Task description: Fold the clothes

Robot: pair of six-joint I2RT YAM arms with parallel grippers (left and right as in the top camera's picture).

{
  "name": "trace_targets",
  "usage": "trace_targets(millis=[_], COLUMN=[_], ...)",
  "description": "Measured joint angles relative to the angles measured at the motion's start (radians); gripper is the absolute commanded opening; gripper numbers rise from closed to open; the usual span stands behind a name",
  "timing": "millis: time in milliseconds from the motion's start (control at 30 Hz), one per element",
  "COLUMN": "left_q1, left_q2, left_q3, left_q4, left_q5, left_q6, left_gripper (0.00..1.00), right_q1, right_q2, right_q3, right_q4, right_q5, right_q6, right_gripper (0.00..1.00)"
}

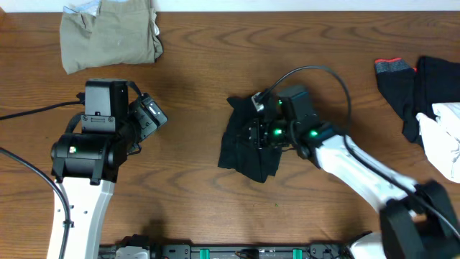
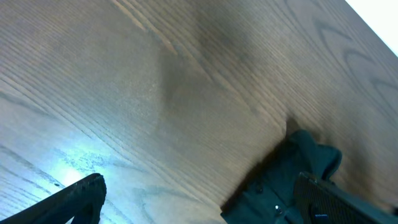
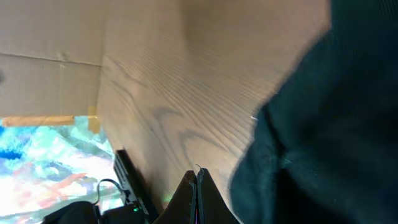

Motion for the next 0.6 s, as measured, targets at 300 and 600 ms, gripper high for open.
trace_targets(millis=[300,600], left_q1=[0.000,0.000], left_q2=[0.000,0.000], left_q3=[0.000,0.000], left_q4=[-0.021,-0.021], left_q5=[0.000,0.000], left_q6=[0.000,-0.001], left_gripper=[0.98,0.98], right_q1=[-0.101,-0.185], right_q2=[0.179,0.243], right_q3=[0.000,0.015], right_q4=[-0.045,-0.034], right_q5=[0.003,-0.068], right_q6=[-0.024,-0.212], right_gripper=[0.04,0.04])
